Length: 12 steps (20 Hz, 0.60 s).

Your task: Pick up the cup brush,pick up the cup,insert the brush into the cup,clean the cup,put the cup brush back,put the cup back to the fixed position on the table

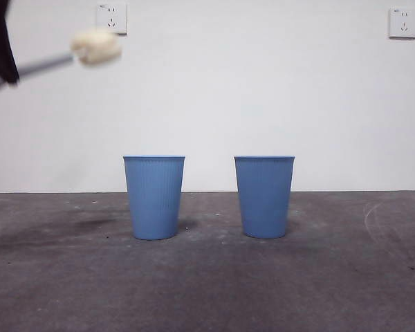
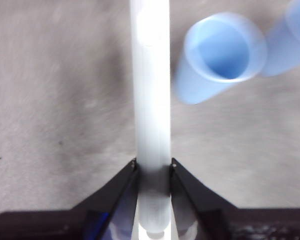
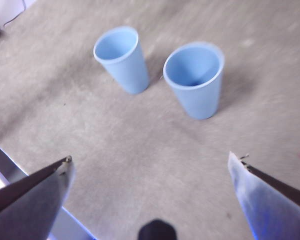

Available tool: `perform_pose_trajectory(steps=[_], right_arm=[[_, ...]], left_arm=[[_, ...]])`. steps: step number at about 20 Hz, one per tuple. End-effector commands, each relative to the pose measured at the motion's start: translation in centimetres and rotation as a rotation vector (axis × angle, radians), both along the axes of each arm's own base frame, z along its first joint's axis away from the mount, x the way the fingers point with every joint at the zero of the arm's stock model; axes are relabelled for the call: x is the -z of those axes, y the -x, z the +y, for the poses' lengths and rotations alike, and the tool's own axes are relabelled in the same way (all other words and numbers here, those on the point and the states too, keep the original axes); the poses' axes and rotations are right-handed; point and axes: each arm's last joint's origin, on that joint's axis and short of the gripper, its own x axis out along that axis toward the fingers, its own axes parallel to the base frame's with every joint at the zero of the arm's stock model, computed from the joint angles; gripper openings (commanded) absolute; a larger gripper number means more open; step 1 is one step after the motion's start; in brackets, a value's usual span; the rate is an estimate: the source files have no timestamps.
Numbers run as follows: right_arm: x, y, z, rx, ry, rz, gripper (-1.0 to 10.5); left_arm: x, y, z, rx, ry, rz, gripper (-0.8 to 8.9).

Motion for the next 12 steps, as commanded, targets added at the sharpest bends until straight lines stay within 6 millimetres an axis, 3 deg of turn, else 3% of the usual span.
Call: perform_pose_trajectory(steps=[1,6,12], right_arm=[[2.3,-1.2,1.0,-0.004,-0.030,0.015,6.0],[8.1,-3.8,4.4,0.026,0.038,-0.041,6.0],[13.7,-6.5,7.2,0.089,0.054,-0.148,5.9]], left_arm=[[-1.0,2.2,0.3,0.038,0.030,-0.032,-0.08],[-2.2,6.2,1.0,0.078,0.066,-0.054,-0.08],[-2.1,7.9,1.3,0.099,0.044,-0.014,-0.08]])
